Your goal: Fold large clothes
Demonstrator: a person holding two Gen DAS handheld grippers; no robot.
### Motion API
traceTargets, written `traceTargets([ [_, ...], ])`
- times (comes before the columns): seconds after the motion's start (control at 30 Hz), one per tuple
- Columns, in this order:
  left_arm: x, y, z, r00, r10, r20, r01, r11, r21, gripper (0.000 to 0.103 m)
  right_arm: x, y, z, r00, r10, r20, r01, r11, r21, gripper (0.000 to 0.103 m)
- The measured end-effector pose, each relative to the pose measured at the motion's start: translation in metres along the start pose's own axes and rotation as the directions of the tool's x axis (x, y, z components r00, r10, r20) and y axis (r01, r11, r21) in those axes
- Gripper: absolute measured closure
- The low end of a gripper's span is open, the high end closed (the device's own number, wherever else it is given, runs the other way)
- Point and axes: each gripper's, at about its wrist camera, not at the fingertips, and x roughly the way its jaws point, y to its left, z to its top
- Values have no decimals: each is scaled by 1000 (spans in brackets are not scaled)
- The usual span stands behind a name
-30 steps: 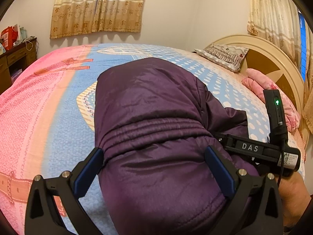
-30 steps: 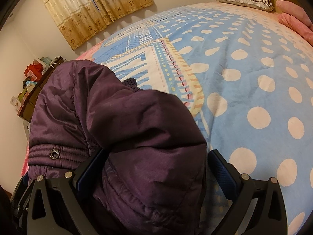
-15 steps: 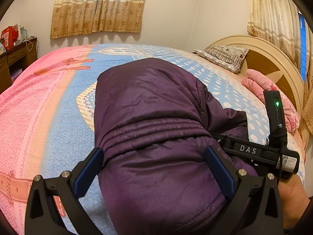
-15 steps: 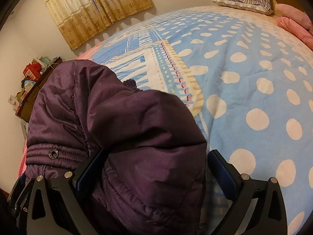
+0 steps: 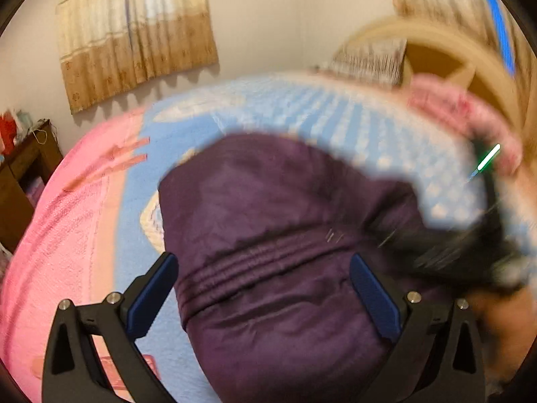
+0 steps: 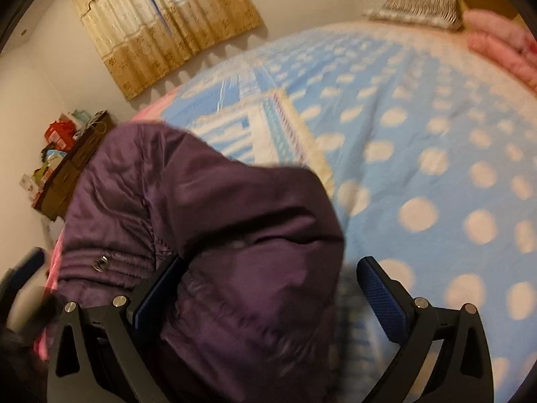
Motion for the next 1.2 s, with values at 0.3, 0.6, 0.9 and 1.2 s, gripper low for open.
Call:
traceTargets([
  [0.3, 16, 43, -29, 995, -91, 33, 96, 974, -204, 0, 43, 32, 14, 988, -70, -135, 60, 995, -75, 2],
  [0.6, 10, 42, -27, 993, -115, 34, 119, 978, -173, 0, 55, -8, 7, 974, 149, -170, -136, 987, 82, 2],
  [0.9, 0, 96, -62, 943, -334, 16, 302, 831, -467, 0, 32, -22, -2, 963, 187, -196, -161, 977, 142, 2],
  [1.2, 41, 99, -86, 794, -604, 68, 490, 570, -660, 0, 45, -46, -14, 913, 351, -208, -289, 916, 278, 2],
])
